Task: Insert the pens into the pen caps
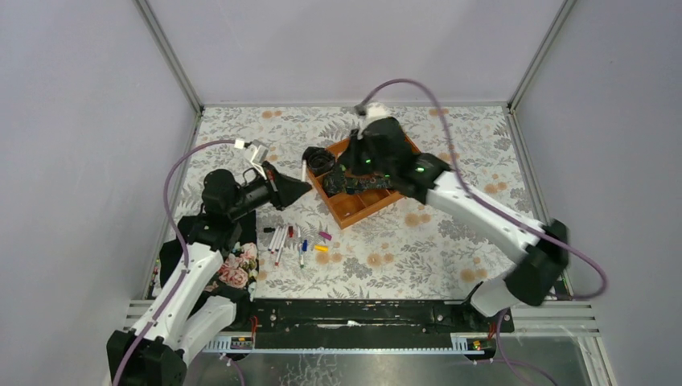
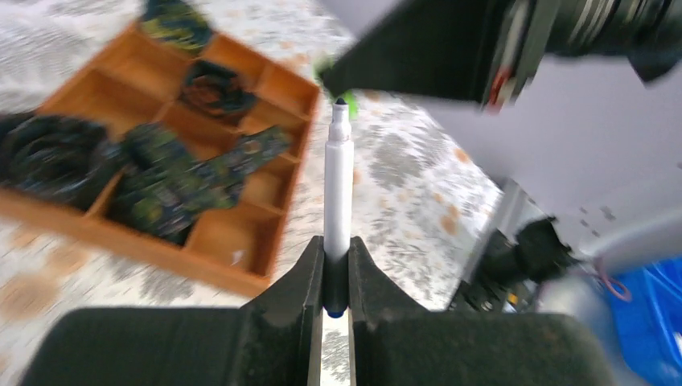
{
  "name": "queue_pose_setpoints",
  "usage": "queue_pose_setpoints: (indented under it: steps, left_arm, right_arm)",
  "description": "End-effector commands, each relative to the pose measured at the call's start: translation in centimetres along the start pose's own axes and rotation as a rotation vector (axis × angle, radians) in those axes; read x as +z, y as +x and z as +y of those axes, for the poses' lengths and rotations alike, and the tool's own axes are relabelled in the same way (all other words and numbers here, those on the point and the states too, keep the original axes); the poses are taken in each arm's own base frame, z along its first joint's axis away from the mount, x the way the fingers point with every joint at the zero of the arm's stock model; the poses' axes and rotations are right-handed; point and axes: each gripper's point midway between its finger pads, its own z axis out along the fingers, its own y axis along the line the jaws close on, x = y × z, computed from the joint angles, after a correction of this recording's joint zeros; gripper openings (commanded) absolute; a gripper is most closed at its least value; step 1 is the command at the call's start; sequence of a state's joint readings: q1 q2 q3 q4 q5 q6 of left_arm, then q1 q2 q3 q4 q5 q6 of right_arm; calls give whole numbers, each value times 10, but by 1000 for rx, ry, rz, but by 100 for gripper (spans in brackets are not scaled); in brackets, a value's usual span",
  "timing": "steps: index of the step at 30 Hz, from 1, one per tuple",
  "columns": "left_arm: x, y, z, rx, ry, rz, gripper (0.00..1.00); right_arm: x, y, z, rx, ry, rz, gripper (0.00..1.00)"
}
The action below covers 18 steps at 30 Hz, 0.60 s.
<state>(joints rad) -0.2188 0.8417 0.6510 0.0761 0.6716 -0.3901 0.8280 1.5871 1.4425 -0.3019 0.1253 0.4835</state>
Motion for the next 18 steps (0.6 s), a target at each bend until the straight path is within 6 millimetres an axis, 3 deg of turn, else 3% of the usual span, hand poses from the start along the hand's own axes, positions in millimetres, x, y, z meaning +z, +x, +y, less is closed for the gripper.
queue_pose_setpoints:
  steps: [1,5,8,18]
  left_arm:
    - [4,-12,-69,82,370,-45,0]
    - [6,-6,-87,45,476,-20,0]
    - [7,0,-91,36,506,5,0]
    - [4,4,-94,32,521,8,0]
  right_arm:
    - [-56,-53,31,65,-243,-228,0]
    - [-104,-81,62,116,-468,-413,0]
    - [-124,-84,75,149,-598,-491,0]
    - [-125,-82,82,170,-687,-535,0]
